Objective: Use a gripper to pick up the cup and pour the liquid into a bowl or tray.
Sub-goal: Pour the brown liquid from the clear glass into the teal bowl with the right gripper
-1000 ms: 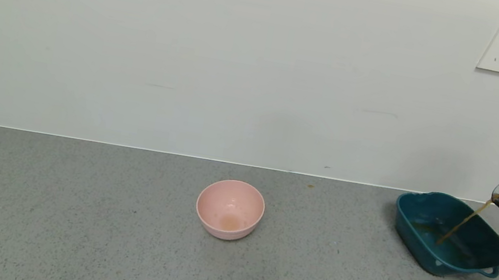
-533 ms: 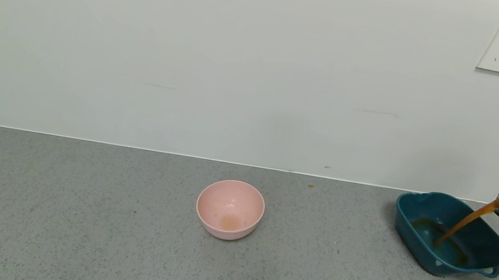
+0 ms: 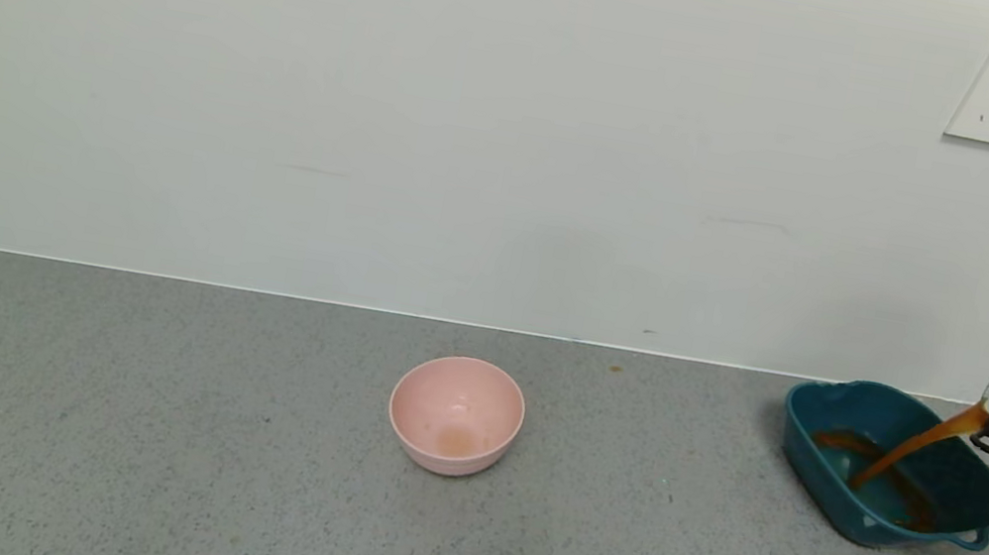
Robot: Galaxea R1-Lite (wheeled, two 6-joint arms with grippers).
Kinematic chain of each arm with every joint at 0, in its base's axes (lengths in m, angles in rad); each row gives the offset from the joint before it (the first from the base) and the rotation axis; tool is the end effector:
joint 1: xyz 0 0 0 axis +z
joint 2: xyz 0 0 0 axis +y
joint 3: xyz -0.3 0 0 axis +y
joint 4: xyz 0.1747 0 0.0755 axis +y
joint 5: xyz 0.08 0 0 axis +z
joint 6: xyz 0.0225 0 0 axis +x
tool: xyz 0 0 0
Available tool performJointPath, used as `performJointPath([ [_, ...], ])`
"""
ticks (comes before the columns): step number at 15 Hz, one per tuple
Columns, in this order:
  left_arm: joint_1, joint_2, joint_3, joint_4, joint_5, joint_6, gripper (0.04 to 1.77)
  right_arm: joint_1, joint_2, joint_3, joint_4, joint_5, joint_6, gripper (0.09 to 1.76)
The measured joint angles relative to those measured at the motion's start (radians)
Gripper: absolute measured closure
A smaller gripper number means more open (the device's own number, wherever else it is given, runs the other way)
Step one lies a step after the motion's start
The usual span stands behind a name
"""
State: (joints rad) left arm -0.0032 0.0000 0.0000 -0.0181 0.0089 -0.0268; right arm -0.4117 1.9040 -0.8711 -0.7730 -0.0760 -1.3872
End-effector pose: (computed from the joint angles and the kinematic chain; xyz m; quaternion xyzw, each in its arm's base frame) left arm -0.0228 0.0003 0.0774 -0.0135 -0.0091 0.0027 0.9999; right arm 0.3214 -0.1422 0.1458 -0.5985 0.2513 -0.1024 0.7537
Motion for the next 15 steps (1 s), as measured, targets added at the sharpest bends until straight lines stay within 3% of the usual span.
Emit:
performJointPath([
  [15,0.0,0.0,0.0,0.0,0.0,0.0,0.09,0.027,-0.001,-0.02,-0.013,-0.074,-0.285,0.48],
])
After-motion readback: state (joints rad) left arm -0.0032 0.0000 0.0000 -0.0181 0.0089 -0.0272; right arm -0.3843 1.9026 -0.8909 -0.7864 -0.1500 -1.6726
